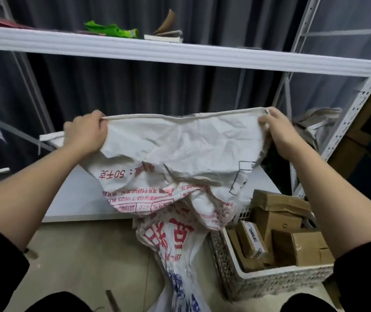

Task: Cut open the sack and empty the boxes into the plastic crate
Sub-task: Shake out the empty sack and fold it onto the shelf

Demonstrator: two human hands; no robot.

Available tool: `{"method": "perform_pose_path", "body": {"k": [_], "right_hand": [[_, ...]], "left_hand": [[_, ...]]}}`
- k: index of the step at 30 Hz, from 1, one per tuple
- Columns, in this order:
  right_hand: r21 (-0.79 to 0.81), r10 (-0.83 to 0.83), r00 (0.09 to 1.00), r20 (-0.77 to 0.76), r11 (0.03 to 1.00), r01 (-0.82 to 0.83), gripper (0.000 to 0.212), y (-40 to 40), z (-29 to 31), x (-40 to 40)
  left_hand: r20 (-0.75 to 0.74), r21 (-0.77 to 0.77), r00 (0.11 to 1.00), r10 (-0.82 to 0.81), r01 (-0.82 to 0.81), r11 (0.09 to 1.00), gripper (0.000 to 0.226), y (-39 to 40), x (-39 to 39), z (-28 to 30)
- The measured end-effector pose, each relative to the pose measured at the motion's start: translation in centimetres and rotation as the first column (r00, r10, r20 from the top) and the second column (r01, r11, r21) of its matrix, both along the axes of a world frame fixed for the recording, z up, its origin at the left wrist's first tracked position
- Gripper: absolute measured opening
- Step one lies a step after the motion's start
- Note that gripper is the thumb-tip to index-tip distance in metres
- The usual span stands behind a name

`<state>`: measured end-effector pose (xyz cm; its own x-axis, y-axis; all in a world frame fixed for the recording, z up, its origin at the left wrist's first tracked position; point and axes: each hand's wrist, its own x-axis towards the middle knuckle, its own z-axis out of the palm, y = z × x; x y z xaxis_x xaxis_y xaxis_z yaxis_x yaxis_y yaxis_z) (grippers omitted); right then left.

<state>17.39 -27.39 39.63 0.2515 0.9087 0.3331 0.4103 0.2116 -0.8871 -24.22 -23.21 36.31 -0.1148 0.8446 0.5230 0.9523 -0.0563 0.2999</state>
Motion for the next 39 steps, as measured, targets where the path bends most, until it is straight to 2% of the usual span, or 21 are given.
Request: {"method": "perform_pose_path", "body": {"k": [1,2,5,7,10,12,15,17,19,22,24,26,28,30,33,35,37,39], "right_hand": [[0.063,0.058,0.998,-0.013,0.996,-0.057,0.021,-0.2,0.1,-0.9],[0.126,0.099,0.994,0.036,0.987,-0.102,0.022,-0.3,0.1,-2.1],[0.213,0.237,0.966,0.1,0.944,-0.253,0.022,-0.4,0.2,-7.1],[0.229,0.31,0.95,0.049,0.922,-0.312,0.017,-0.4,0.4,-9.7],[0.2,0.353,0.935,-0.029,0.919,-0.341,0.002,-0.6,0.8,-10.1],[0.191,0.335,0.939,-0.076,0.929,-0.316,0.008,-0.8,0.4,-8.7],[0.277,0.175,0.984,0.034,0.944,-0.178,0.014,-0.9,-0.9,-7.0],[0.238,0.193,0.974,0.121,0.947,-0.218,0.013,-1.2,-1.7,-7.1],[0.2,0.18,0.926,0.332,0.946,-0.256,0.031,-1.3,-2.4,-7.7],[0.295,-0.06,0.787,0.614,0.942,-0.158,0.055,-1.2,-3.3,-8.0],[0.274,-0.088,0.712,0.697,0.95,-0.151,0.064,-1.3,-3.7,-8.2],[0.22,-0.049,0.682,0.729,0.961,-0.167,0.06,-1.4,-4.1,-9.0],[0.197,-0.044,0.723,0.69,0.972,-0.128,0.04,-1.4,-4.1,-9.7],[0.205,-0.018,0.806,0.592,0.97,-0.129,0.022,-1.2,-3.6,-9.5],[0.198,0.183,0.95,0.252,0.951,-0.236,0.012,-1.0,-2.1,-8.3],[0.124,0.276,0.961,0.018,0.953,-0.276,0.018,-1.2,-0.9,-8.0],[0.079,0.265,0.949,-0.171,0.964,-0.255,0.018,-1.2,0.0,-8.2],[0.104,0.22,0.924,-0.312,0.975,-0.196,0.021,-1.0,0.8,-8.5]], "left_hand": [[0.159,-0.082,0.985,-0.062,0.075,0.994,0.041,-0.2,0.8,0.3],[0.236,-0.082,0.955,-0.179,0.203,0.976,0.054,-0.6,1.9,0.8],[0.108,-0.067,0.832,-0.544,0.552,0.831,0.077,-2.4,7.7,2.2],[0.112,-0.11,0.774,-0.624,0.633,0.766,0.07,-3.3,11.3,2.4],[0.279,0.018,0.786,-0.552,0.57,0.821,0.014,-2.5,12.8,1.9],[0.339,0.023,0.785,-0.519,0.545,0.838,0.029,-1.7,11.9,1.4],[0.408,0.027,0.75,-0.522,0.561,0.827,0.035,-1.2,11.5,1.2],[0.423,0.013,0.744,-0.517,0.565,0.825,0.036,-1.3,11.9,1.2],[0.421,0.003,0.742,-0.521,0.573,0.819,0.034,-1.3,12.3,1.1],[0.462,0.03,0.732,-0.501,0.552,0.834,0.027,-1.2,12.0,1.2],[0.493,0.051,0.707,-0.507,0.559,0.828,0.026,-1.0,11.6,1.3],[0.493,0.055,0.699,-0.518,0.569,0.821,0.032,-1.0,11.6,1.4],[0.439,0.051,0.735,-0.516,0.554,0.831,0.034,-1.2,11.7,1.4],[0.342,0.032,0.804,-0.486,0.507,0.861,0.03,-1.6,11.4,1.7],[0.129,-0.009,0.898,-0.42,0.424,0.906,0.022,-1.8,10.1,1.9],[0.048,-0.035,0.911,-0.409,0.411,0.911,0.023,-2.1,9.8,2.0],[0.057,-0.059,0.893,-0.446,0.449,0.892,0.028,-2.4,9.9,2.0],[0.179,-0.097,0.865,-0.469,0.49,0.867,0.031,-2.3,9.8,1.8]]}}
